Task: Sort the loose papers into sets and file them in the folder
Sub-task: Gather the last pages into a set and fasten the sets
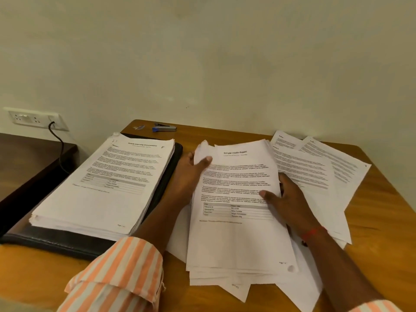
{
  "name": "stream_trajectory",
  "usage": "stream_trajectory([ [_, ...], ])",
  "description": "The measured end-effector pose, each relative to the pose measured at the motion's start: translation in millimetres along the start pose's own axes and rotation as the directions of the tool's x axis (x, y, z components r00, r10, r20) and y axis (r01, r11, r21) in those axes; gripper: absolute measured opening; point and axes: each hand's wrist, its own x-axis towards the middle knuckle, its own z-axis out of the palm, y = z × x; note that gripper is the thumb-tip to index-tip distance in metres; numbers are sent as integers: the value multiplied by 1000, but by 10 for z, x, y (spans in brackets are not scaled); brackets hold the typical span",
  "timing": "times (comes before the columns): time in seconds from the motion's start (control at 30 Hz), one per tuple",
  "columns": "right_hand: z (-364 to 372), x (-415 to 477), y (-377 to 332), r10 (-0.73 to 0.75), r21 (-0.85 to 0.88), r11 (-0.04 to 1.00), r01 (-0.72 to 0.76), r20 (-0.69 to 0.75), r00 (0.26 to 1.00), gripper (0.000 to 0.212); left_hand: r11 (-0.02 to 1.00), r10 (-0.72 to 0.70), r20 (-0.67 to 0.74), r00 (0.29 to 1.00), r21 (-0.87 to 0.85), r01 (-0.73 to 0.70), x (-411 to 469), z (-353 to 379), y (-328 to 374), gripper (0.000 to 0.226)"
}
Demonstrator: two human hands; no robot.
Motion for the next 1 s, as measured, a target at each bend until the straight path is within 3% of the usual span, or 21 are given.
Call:
stream_trajectory([
  [0.07,4,5,6,-15,-7,1000,15,4,1000,40,999,-17,-24,1000,44,18,23,4,-48,34],
  [0.17,-30,30,-46,-38,-20,999,37,-72,997,44,996,82,-88,993,49,-78,-2,41,35,43],
  [0.27,-92,59,-145,50,275,961,-29,-69,996,59,974,225,-90,970,-5,-227,-81,139,265,37],
  [0.33,-172,44,-265,43,378,926,-20,-52,998,61,948,311,-90,946,-34,-315,-205,207,490,37],
  [0.43,-314,-71,-623,-84,364,925,106,-76,994,47,868,495,-88,864,9,-496,-456,262,885,33],
  [0.53,-429,-205,-984,-175,383,890,246,-211,962,39,760,649,-91,755,23,-650,-752,290,1295,24],
  [0.67,-483,-409,-1254,-288,369,850,376,-271,918,37,687,725,-134,675,84,-721,-1071,300,1565,31],
  [0.77,-396,-558,-1164,-227,423,858,293,-200,953,41,708,706,-119,698,150,-690,-1155,273,1389,30],
  [0.87,-224,-711,-912,-140,402,902,156,-71,988,41,797,594,-75,801,191,-573,-1134,232,920,30],
  [0.93,-125,-842,-817,-110,364,923,124,-61,992,37,849,519,-72,852,162,-503,-1191,201,670,35],
  [1.0,-99,-927,-833,-112,355,924,140,-101,989,36,855,514,-105,851,135,-500,-1278,190,618,36],
])
